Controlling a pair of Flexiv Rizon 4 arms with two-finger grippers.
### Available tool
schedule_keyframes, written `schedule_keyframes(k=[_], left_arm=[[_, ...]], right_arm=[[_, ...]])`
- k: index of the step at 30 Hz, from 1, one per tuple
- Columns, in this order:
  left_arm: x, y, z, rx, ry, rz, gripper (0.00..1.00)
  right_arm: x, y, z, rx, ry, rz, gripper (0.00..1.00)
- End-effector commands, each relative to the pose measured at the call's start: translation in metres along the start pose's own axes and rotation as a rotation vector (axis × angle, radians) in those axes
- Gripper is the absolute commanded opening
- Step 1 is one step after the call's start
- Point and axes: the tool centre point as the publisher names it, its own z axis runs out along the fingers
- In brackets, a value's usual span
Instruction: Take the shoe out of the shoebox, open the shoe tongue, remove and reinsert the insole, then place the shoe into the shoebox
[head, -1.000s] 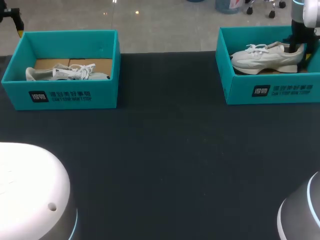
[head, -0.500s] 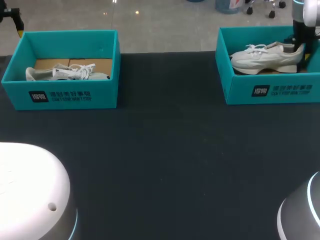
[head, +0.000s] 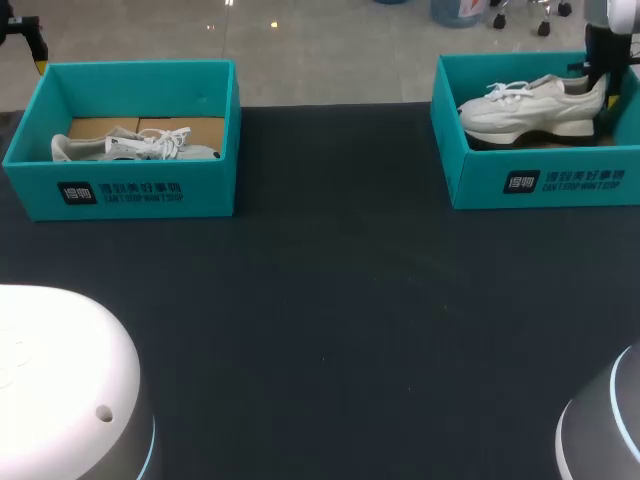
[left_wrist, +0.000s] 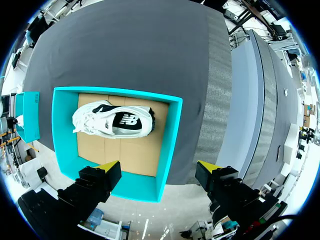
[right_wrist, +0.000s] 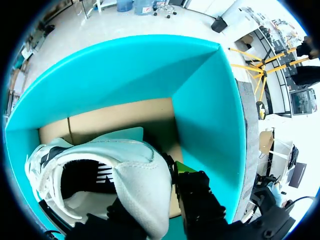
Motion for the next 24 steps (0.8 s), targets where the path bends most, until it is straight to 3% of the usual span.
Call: schedule_keyframes(k=[1,6,24], left_arm=[[0.001,0.000,-0.001,0.000,0.002,0.001,1.00],[0.001,0.000,-0.001,0.000,0.002,0.001,1.00],[0.001,0.000,-0.001,0.000,0.002,0.001,1.00]], right_arm=[[-0.004,-0.003,-0.020,0.014,-0.002,-0.005,0.00],[-0.008,-0.007,-0.039,0.022,0.003,-0.004,0.00],[-0.014,-0.023,-0.137,-0.092,0.049,0.006,0.00]])
